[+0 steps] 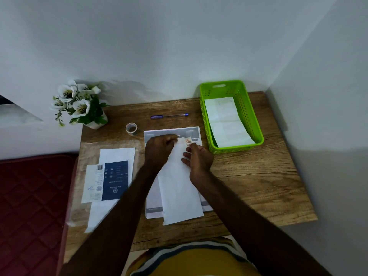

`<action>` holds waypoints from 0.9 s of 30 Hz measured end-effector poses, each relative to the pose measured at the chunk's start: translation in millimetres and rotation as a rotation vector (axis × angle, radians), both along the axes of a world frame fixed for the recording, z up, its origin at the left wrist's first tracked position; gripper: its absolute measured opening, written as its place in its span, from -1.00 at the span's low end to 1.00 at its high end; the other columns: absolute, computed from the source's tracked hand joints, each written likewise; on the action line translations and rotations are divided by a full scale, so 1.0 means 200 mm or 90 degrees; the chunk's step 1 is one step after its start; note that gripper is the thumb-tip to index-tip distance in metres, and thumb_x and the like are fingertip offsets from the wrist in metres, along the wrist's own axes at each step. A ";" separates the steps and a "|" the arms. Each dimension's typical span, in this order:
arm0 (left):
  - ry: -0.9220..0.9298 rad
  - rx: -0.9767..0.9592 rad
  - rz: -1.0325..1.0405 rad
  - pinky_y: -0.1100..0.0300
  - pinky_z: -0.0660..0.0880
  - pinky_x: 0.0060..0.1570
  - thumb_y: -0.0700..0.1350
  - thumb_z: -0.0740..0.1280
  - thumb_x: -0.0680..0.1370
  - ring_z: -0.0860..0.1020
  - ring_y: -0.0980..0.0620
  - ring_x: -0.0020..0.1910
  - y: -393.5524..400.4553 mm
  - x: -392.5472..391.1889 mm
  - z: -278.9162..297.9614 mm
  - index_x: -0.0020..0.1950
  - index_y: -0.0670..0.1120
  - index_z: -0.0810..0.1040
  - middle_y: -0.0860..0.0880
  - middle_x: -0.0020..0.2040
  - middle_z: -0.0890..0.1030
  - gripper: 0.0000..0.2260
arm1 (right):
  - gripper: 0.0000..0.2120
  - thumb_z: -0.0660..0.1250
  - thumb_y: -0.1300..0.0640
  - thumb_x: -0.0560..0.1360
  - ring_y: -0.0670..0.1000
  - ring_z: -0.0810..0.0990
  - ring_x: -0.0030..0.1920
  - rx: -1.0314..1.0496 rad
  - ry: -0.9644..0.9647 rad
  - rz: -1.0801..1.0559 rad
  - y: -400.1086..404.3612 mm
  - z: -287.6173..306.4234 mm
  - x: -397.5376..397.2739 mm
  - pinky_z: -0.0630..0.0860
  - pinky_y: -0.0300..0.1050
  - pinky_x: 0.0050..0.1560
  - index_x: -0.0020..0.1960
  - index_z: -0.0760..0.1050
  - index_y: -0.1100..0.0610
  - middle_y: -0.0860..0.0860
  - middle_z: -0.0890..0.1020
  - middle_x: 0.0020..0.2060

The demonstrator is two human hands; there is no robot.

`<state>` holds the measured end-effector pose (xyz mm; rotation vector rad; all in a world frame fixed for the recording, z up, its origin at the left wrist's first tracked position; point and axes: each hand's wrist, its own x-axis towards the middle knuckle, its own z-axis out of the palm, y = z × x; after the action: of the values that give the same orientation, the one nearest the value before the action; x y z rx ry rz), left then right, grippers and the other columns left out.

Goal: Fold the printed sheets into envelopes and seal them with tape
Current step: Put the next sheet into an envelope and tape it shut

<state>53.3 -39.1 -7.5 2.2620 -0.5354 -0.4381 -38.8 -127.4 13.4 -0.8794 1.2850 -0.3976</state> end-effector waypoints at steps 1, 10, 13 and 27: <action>0.000 -0.009 0.005 0.00 0.52 0.34 -0.05 0.34 0.65 0.63 -0.02 0.19 0.00 0.00 -0.01 0.25 -0.03 0.69 -0.03 0.24 0.68 -0.77 | -0.86 0.39 0.20 0.59 0.14 0.74 -0.12 0.004 -0.002 -0.002 0.00 0.00 0.00 0.70 -0.02 -0.23 0.08 0.61 0.27 0.15 0.72 -0.08; 0.026 -0.028 -0.006 0.20 0.58 0.17 0.07 0.38 0.62 0.63 0.13 0.10 -0.02 0.05 0.01 0.25 0.00 0.69 0.03 0.20 0.70 -0.73 | -0.92 0.45 0.23 0.54 0.03 0.67 -0.41 0.005 0.013 0.032 -0.01 -0.02 0.04 0.62 -0.17 -0.46 -0.10 0.61 0.22 0.14 0.71 -0.28; 0.023 -0.026 -0.025 0.29 0.54 0.11 0.04 0.40 0.61 0.63 0.14 0.07 -0.03 0.06 0.01 0.23 -0.02 0.70 0.03 0.17 0.71 -0.74 | -0.87 0.45 0.22 0.54 0.01 0.66 -0.42 -0.003 0.022 0.040 -0.01 -0.03 0.06 0.59 -0.20 -0.49 -0.18 0.59 0.18 0.12 0.70 -0.30; -0.008 -0.051 -0.006 0.11 0.59 0.15 -0.10 0.47 0.56 0.65 0.07 0.00 -0.08 0.06 -0.03 0.12 -0.14 0.73 -0.07 0.07 0.74 -0.82 | -0.84 0.48 0.16 0.53 0.04 0.68 -0.38 -0.013 0.079 0.096 -0.04 -0.07 0.09 0.64 -0.11 -0.39 -0.13 0.61 0.26 0.13 0.71 -0.26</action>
<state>64.8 -55.9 -12.6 2.1874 -0.5611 -0.4002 -20.3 -135.6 -1.1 -1.0232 1.3198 -0.2408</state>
